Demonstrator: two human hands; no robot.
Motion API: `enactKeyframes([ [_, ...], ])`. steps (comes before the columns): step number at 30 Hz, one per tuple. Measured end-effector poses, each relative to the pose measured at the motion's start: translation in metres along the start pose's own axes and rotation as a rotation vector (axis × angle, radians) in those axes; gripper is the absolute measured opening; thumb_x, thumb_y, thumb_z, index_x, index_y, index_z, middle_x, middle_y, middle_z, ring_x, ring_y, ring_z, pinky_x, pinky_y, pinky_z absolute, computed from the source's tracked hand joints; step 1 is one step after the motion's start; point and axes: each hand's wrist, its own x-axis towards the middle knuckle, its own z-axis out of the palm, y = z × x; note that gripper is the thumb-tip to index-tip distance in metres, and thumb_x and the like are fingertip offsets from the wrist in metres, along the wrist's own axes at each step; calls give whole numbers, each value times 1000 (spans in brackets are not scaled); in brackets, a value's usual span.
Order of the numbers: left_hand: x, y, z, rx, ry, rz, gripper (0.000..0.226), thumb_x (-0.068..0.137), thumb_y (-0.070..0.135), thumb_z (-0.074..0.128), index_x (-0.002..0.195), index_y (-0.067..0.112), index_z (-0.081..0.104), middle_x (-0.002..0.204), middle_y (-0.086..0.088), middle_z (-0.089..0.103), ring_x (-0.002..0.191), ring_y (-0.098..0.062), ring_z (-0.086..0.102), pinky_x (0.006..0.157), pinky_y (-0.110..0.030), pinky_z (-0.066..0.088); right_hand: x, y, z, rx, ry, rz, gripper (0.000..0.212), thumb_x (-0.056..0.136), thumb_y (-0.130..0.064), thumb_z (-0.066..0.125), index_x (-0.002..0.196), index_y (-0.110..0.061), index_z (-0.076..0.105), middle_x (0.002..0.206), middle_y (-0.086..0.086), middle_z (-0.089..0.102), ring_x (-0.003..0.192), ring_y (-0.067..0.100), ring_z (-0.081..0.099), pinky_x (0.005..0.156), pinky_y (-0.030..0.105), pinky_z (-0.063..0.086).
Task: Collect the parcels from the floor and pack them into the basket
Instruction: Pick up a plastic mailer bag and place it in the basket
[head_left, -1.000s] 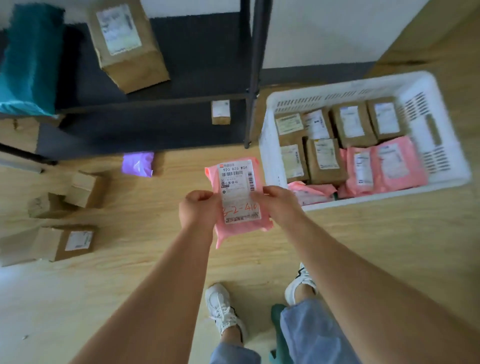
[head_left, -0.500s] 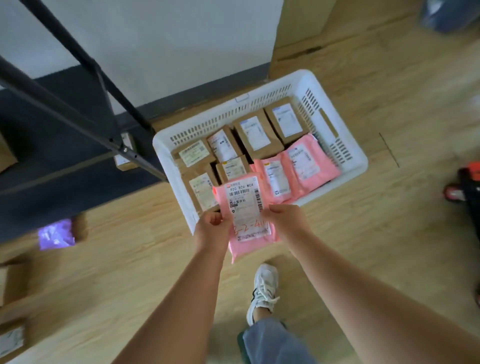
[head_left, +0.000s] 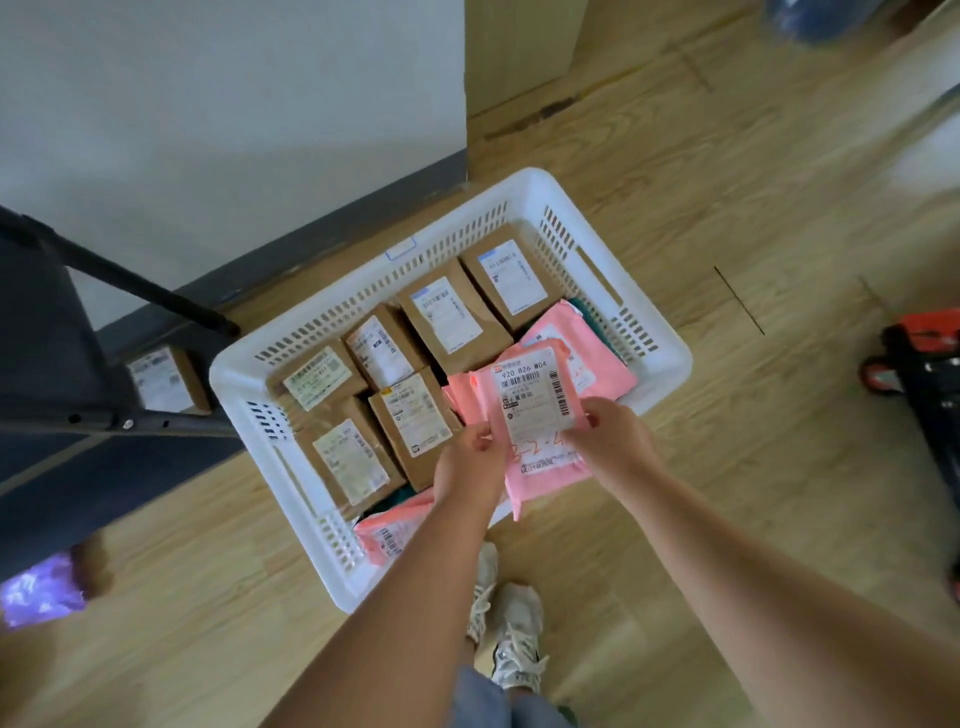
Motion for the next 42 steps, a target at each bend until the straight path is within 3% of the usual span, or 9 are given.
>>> enactKeyframes([
  [11,113,16,78,209,-154,110,43,100,9,36,139,23,45,138,5,51,79,-6,54,56,-16,36,139,35,-11,-100,50,-68,43,86,-15,67,127,-19,54,114,-2,64,70,10,60,44,19,42],
  [15,155,-3,105,381,-183,159,55,100,8,30,148,34,34,153,-2,37,119,-25,53,77,-21,46,187,52,-2,-214,88,-128,74,84,-7,66,145,-32,33,115,-13,57,64,3,57,45,19,49],
  [18,171,-20,113,643,-165,204,68,96,1,36,152,36,22,157,0,30,137,-26,39,108,-38,37,208,61,9,-301,88,-187,96,79,-7,62,150,-45,10,122,-8,51,97,18,60,80,39,57],
  [21,174,-28,112,992,-62,286,71,91,-1,46,153,21,20,156,-3,26,140,-24,29,113,-41,31,214,69,19,-592,60,-359,100,85,-13,63,154,-35,-6,158,1,20,144,24,25,117,40,26],
  [25,180,-36,102,1347,-97,307,78,89,3,51,154,26,16,163,-3,-4,149,-29,-8,119,-55,5,211,72,21,-869,126,-548,98,90,-19,62,153,-25,-12,161,4,-10,149,24,-7,122,39,3],
  [30,189,-42,97,1364,-214,210,85,88,-1,55,155,31,13,161,1,-20,147,-27,-20,112,-52,33,206,64,22,-1113,8,-710,77,84,-8,62,148,-21,20,159,8,1,148,31,-7,119,45,-5],
  [34,189,-52,90,1433,-221,200,86,91,4,52,155,34,3,159,-1,-27,146,-28,-22,102,-42,45,208,71,26,-1090,-112,-553,87,82,-6,64,153,-20,15,161,4,-11,148,28,-16,120,43,7],
  [37,188,-60,87,1438,-244,134,88,92,6,49,154,36,-6,156,1,-34,148,-30,-15,106,-41,39,222,74,22,-1012,-135,-440,85,85,1,56,154,-24,12,160,-3,-19,147,23,-18,96,32,47],
  [42,191,-61,90,1464,-247,144,84,95,10,46,154,34,-9,155,-1,-35,149,-35,-3,112,-42,30,240,67,35,-1061,-279,-417,75,90,-1,56,150,-28,22,159,-11,-20,147,20,-19,84,37,53],
])
